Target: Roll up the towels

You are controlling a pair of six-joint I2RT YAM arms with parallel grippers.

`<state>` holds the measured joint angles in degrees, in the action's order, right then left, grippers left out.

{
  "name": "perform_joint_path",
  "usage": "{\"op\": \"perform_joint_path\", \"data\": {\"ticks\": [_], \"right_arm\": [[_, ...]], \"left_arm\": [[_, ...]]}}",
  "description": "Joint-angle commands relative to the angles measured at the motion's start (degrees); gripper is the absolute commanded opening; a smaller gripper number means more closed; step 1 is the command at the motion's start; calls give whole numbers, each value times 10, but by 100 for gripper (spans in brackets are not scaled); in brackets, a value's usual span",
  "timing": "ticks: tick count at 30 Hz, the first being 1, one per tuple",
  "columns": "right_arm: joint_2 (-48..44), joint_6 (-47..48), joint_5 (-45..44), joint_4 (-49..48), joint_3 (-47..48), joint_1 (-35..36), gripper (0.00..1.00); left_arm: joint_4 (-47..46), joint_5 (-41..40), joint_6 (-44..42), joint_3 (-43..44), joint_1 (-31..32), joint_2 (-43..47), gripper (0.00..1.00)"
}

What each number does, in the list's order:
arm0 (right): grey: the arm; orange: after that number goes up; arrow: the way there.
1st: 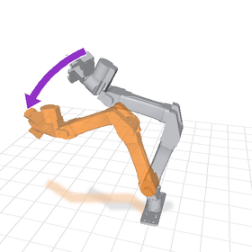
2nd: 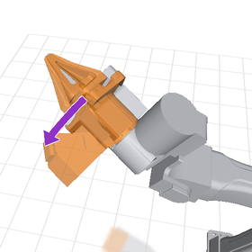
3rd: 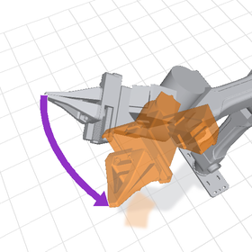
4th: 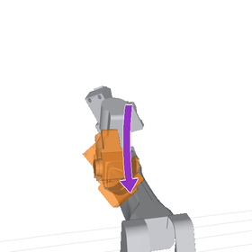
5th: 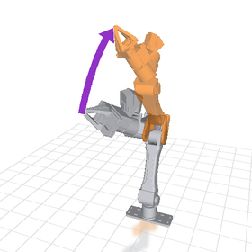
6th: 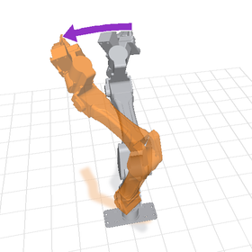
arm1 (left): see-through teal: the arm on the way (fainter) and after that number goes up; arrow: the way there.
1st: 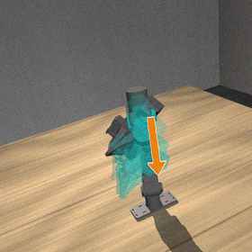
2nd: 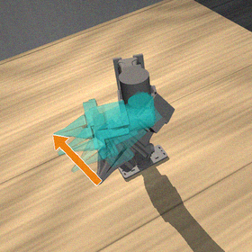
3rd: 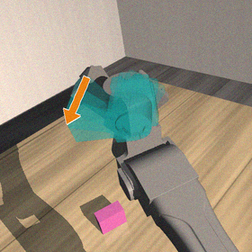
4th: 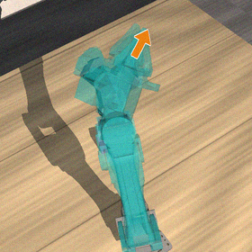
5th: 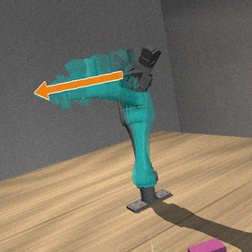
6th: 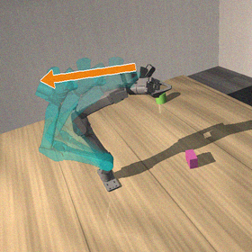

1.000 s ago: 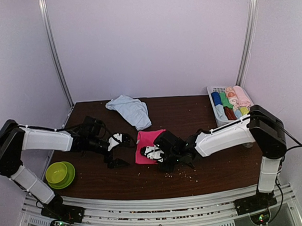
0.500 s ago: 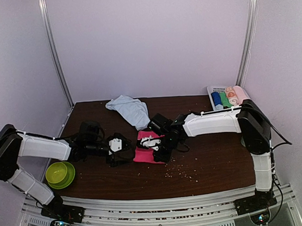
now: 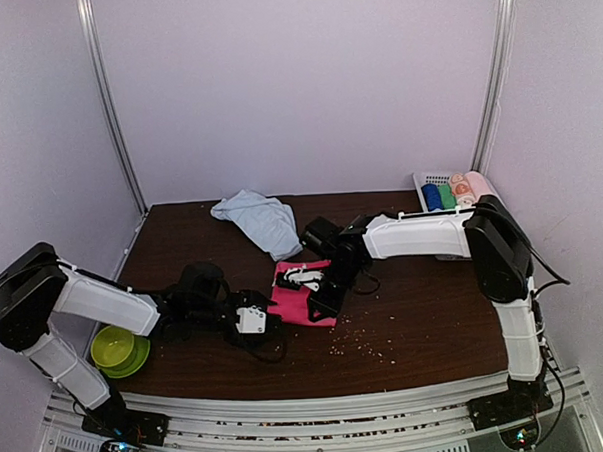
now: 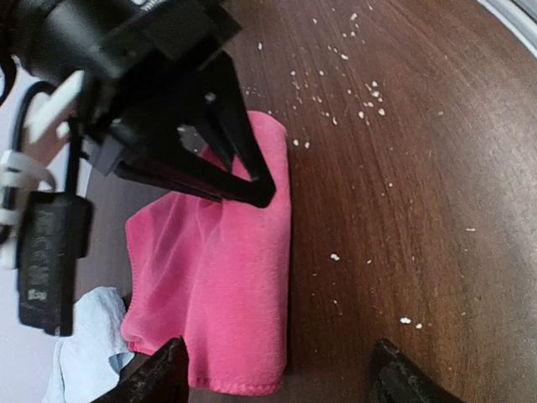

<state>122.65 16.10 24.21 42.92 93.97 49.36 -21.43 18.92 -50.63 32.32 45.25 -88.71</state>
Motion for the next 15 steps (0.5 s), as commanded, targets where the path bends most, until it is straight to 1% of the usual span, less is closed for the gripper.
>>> {"op": "perform_joint_path", "data": {"ticks": [1, 7, 11, 15], "right_arm": [[24, -11, 15, 49, 9, -7, 4], [27, -12, 21, 46, 6, -9, 4], [34, -11, 22, 49, 8, -9, 4], [40, -9, 22, 55, 17, -9, 4]], "left_arm": [[-45, -78, -30, 19, 28, -43, 75], [-72, -139, -37, 33, 46, -81, 73], [-99, -167, -39, 35, 55, -100, 75], [-91, -193, -31, 56, 61, -117, 75]]}}
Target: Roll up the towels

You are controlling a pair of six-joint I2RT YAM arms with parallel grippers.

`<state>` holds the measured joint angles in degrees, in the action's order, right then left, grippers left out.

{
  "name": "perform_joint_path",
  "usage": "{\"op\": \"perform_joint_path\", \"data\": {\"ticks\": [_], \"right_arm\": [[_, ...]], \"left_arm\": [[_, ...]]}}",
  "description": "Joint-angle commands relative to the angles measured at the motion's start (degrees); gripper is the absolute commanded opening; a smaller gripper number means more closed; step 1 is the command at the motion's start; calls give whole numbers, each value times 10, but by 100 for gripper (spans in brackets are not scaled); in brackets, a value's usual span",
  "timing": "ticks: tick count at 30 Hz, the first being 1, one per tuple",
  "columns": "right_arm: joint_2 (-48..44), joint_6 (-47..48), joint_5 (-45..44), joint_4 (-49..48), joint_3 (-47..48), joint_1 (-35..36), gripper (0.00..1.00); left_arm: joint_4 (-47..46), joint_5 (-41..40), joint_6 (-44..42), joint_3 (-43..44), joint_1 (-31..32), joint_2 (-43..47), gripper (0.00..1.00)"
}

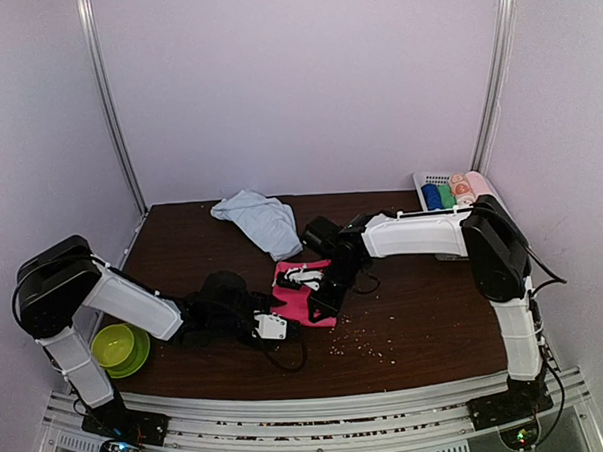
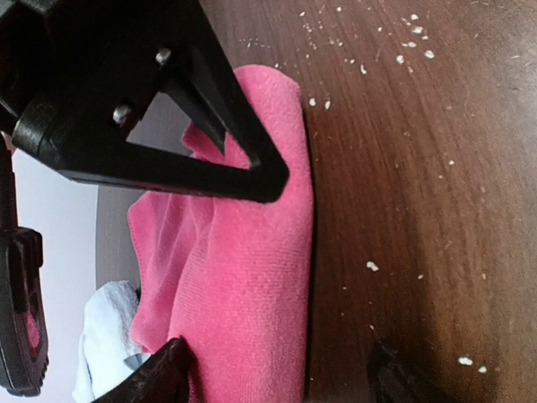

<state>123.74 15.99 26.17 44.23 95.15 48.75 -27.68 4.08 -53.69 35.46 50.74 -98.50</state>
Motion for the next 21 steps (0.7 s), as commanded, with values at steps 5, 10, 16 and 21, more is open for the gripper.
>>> {"op": "perform_joint_path", "data": {"ticks": [5, 10, 16, 21], "right_arm": [[35, -4, 3, 47, 10, -5, 4], [36, 1, 2, 54, 11, -8, 4], [25, 3, -2, 55, 1, -16, 5], [0, 1, -14, 49, -14, -21, 15]], "left_arm": [[4, -66, -6, 46, 7, -38, 71], [62, -61, -5, 67, 7, -51, 45], [110, -60, -4, 82, 7, -62, 23], [168, -52, 2, 104, 7, -61, 5]]}}
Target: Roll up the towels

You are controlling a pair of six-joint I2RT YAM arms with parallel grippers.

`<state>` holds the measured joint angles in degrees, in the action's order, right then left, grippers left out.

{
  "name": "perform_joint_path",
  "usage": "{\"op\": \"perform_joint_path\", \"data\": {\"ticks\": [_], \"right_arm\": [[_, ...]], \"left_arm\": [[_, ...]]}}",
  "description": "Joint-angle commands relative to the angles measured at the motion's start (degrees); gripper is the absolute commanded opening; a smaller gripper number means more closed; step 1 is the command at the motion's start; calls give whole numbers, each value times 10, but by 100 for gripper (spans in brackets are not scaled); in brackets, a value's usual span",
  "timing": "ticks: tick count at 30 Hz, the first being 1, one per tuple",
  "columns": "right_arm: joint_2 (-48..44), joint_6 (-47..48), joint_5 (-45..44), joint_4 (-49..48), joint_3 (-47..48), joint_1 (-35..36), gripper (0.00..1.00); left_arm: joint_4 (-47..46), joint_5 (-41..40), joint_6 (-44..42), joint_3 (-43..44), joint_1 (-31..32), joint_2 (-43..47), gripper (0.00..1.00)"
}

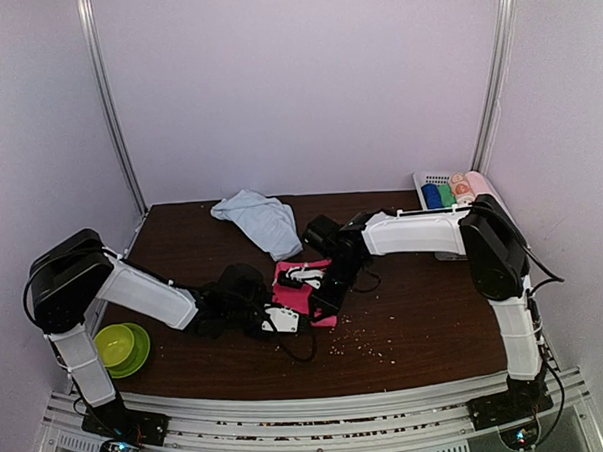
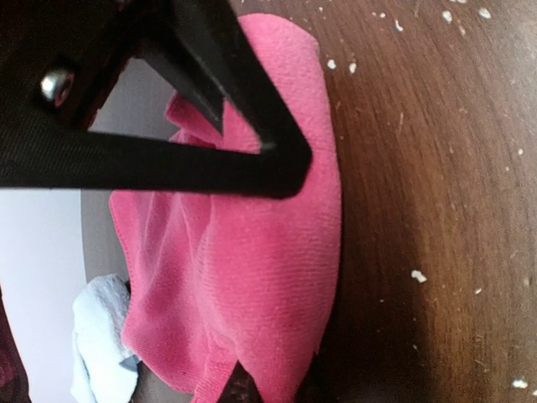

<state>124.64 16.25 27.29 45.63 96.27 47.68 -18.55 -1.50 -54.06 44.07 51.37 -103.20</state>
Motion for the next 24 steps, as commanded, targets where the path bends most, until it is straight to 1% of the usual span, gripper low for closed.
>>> {"op": "perform_joint_path", "data": {"ticks": [1, 3, 7, 11, 13, 16, 20, 24], "right_arm": [[-16, -4, -33, 33, -29, -11, 20], [-35, -9, -48, 25, -42, -13, 31], [-90, -23, -89, -5, -85, -19, 55], [-155, -41, -125, -41, -131, -30, 68], [-185, -48, -141, -59, -157, -37, 72], [-227, -62, -166, -89, -191, -50, 74], [-280, -61, -185, -141, -250, -54, 75], [-315, -50, -184, -200, -304, -51, 76]], "left_arm": [[90, 7, 9, 23, 0, -13, 2], [127, 19, 15, 39, 0, -12, 0], [204, 49, 37, 74, -2, -13, 0], [273, 92, 61, 108, -9, -17, 0], [311, 116, 75, 128, -17, -21, 0], [344, 144, 95, 152, -27, -29, 0], [393, 181, 125, 192, -44, -49, 0], [441, 225, 156, 243, -69, -74, 0]]}}
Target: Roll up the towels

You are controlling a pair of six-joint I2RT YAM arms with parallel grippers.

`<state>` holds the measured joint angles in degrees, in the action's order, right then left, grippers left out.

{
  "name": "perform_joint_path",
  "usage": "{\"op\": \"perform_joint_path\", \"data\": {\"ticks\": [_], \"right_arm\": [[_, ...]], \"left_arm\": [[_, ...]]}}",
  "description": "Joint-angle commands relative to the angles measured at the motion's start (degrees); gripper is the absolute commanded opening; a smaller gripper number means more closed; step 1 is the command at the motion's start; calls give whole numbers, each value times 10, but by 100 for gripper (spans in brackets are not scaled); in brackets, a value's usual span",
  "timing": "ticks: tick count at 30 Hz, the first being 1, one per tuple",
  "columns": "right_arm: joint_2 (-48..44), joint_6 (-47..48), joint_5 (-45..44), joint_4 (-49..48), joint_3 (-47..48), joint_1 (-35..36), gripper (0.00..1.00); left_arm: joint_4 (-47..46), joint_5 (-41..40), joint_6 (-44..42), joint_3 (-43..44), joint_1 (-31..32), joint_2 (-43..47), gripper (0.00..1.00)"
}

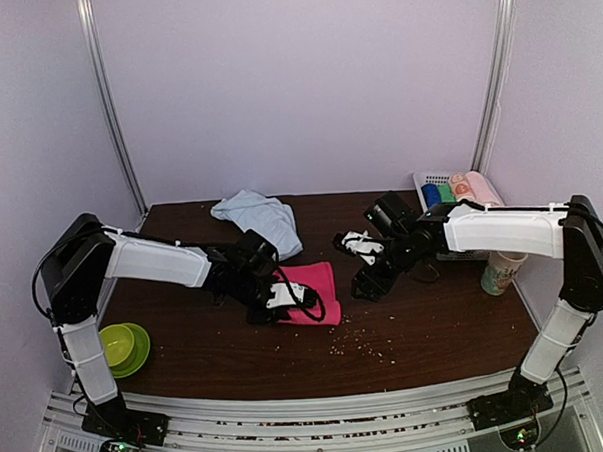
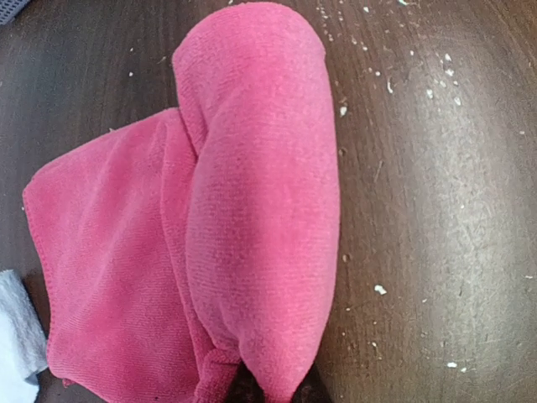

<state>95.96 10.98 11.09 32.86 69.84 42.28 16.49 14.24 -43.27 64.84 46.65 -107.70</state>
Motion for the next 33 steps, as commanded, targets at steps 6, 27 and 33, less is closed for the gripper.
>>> {"op": "perform_joint_path", "data": {"ticks": [6, 27, 33], "right_arm": [[-57, 39, 12, -148, -95, 19, 79], [19, 237, -169, -335, -136, 178, 79], [85, 263, -238, -312, -70, 193, 79]], "left_arm": [[157, 124, 87, 103, -58, -74, 0], [377, 263, 117, 311, -130, -229, 0], [411, 272, 110, 343, -137, -260, 0]]}}
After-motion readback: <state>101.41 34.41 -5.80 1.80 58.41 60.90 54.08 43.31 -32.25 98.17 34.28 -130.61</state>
